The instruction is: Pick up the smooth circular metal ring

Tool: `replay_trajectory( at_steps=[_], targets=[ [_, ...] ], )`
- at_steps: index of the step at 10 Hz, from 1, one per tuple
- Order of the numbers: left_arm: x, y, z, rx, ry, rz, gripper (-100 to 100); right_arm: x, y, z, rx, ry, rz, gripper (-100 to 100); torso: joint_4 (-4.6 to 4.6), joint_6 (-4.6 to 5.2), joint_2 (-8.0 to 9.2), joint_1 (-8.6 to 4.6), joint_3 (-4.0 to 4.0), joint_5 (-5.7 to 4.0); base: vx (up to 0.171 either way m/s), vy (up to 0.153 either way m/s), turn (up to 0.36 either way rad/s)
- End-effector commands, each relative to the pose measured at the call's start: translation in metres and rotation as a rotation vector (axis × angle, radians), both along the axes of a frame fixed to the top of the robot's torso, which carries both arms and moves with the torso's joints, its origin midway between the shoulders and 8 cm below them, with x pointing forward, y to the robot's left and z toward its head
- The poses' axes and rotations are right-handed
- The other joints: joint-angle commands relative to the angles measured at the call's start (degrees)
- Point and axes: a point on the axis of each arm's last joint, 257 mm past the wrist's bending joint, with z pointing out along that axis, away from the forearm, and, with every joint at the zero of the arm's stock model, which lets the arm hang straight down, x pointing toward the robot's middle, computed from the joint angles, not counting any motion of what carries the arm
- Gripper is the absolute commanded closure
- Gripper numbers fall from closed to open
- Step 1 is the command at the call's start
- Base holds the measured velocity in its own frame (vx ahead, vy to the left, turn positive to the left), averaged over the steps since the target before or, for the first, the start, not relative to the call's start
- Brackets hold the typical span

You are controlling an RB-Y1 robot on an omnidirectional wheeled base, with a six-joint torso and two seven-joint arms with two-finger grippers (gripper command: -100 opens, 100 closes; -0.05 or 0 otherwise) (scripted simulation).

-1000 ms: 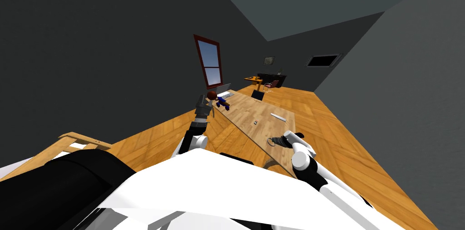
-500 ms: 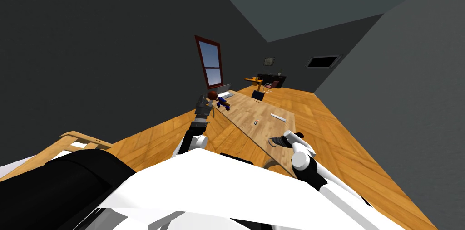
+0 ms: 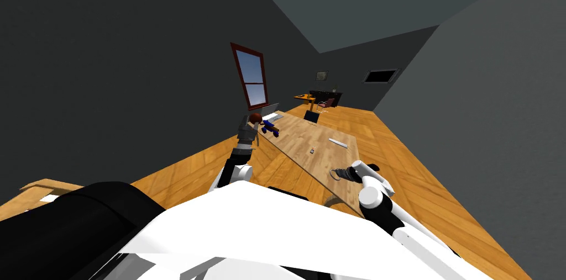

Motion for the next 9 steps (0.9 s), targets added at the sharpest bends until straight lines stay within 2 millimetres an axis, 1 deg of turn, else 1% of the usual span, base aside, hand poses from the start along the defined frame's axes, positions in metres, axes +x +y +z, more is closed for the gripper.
replay_trajectory(
  at_steps=[1,2,5,6,7,8,9],
  targets=[
    [0.000,0.000,0.000,0.000,0.000,0.000,0,-0.005,-0.009,0.003,0.001,0.002,0.018,100,0.00,0.00,0.00,0.00,0.00,0.00,0.074,0.093,-0.145],
    [0.000,0.000,0.000,0.000,0.000,0.000,0,-0.005,-0.009,0.003,0.000,0.001,0.023,100,0.00,0.02,0.00,0.01,0.00,0.01,0.054,0.059,-0.048],
    [0.000,0.000,0.000,0.000,0.000,0.000,0,-0.014,-0.026,0.011,0.002,-0.001,0.057,100,0.00,0.02,0.05,-0.02,0.02,-0.01,0.052,0.086,-0.106],
    [0.000,0.000,0.000,0.000,0.000,0.000,0,-0.014,-0.026,0.011,0.001,-0.002,0.062,100,-0.01,0.03,0.06,0.04,0.03,0.00,0.039,0.072,-0.059],
    [0.000,0.000,0.000,0.000,0.000,0.000,0,-0.017,-0.031,0.013,0.001,-0.003,0.075,100,0.01,-0.01,0.08,-0.04,0.04,-0.03,0.045,0.053,-0.072],
    [0.000,0.000,0.000,0.000,0.000,0.000,0,-0.015,-0.028,0.011,0.002,-0.002,0.066,100,0.01,0.02,0.07,-0.12,0.04,-0.03,0.022,0.025,-0.026],
    [0.000,0.000,0.000,0.000,0.000,0.000,0,-0.015,-0.029,0.011,0.001,-0.002,0.070,0,0.01,-0.01,0.12,-0.21,0.06,-0.07,0.000,0.000,0.000]
  ],
)
